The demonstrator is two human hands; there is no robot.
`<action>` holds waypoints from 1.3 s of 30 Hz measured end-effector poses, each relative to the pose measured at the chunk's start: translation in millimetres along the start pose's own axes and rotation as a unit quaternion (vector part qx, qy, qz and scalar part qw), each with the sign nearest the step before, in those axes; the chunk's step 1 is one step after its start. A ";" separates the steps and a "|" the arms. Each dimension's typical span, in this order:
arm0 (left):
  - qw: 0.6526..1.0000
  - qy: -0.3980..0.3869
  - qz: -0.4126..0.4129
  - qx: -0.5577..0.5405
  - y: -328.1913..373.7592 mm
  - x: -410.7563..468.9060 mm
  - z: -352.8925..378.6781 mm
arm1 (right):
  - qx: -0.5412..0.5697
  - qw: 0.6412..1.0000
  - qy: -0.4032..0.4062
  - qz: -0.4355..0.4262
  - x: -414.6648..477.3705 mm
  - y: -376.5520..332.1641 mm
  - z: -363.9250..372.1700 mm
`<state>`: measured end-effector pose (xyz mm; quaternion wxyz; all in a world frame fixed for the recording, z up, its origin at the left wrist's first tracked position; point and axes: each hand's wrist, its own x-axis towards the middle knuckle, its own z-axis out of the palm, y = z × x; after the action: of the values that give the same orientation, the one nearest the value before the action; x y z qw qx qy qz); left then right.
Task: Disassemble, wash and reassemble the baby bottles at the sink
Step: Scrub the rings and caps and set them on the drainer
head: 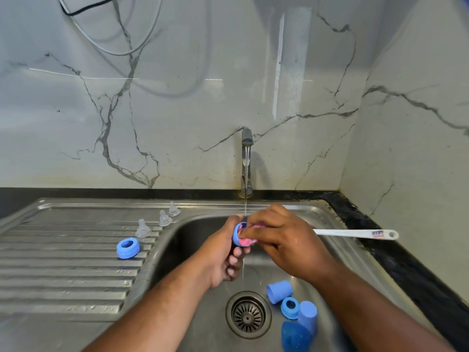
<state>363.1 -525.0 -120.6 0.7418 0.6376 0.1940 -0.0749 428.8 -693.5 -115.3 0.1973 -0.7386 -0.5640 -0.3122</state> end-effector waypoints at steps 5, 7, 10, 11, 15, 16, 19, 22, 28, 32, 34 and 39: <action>0.998 0.010 0.053 0.019 1.0 3.5 -0.2 | -0.068 0.996 0.018 0.052 3.5 -6.2 4.9; 0.995 0.021 0.090 0.020 3.2 5.4 -1.6 | -0.080 0.993 0.025 0.089 7.2 -14.3 5.6; 0.987 0.040 0.152 0.043 2.3 8.5 -3.1 | -0.092 0.983 -0.002 0.157 10.1 -21.5 7.0; 0.982 0.041 0.177 0.049 1.3 8.1 -2.1 | -0.086 0.979 -0.016 0.185 10.4 -21.6 7.0; 0.961 0.018 0.273 0.034 -6.4 11.0 4.7 | -0.016 0.961 -0.079 0.265 10.2 -15.0 3.2; 0.955 0.016 0.294 0.037 -7.7 12.9 4.9 | 0.009 0.956 -0.091 0.278 10.4 -14.2 1.1; 0.933 0.034 0.353 0.058 -9.0 16.3 2.4 | 0.083 0.947 -0.106 0.293 11.5 -14.7 -3.1; 0.926 0.033 0.373 0.053 -8.9 16.4 2.8 | 0.080 0.947 -0.092 0.297 9.7 -11.7 -3.6; 0.949 -0.042 0.310 -0.029 -8.8 9.6 3.8 | -0.019 0.967 -0.066 0.247 1.0 -6.0 -6.0; 0.975 -0.053 0.214 0.028 -4.8 7.3 -1.0 | -0.054 0.978 -0.056 0.193 -1.3 -12.2 -3.7; 0.971 -0.041 0.223 0.075 -6.3 8.5 -3.1 | -0.067 0.978 -0.059 0.189 -0.9 -10.3 -3.3; 0.898 0.017 0.399 0.185 -8.5 14.3 -7.9 | 0.036 0.955 -0.091 0.281 5.9 -10.5 -1.8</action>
<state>371.6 -516.9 -134.7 0.5750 0.7883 -0.0808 0.2036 419.3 -687.5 -110.5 0.2517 -0.8847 -0.3604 -0.1554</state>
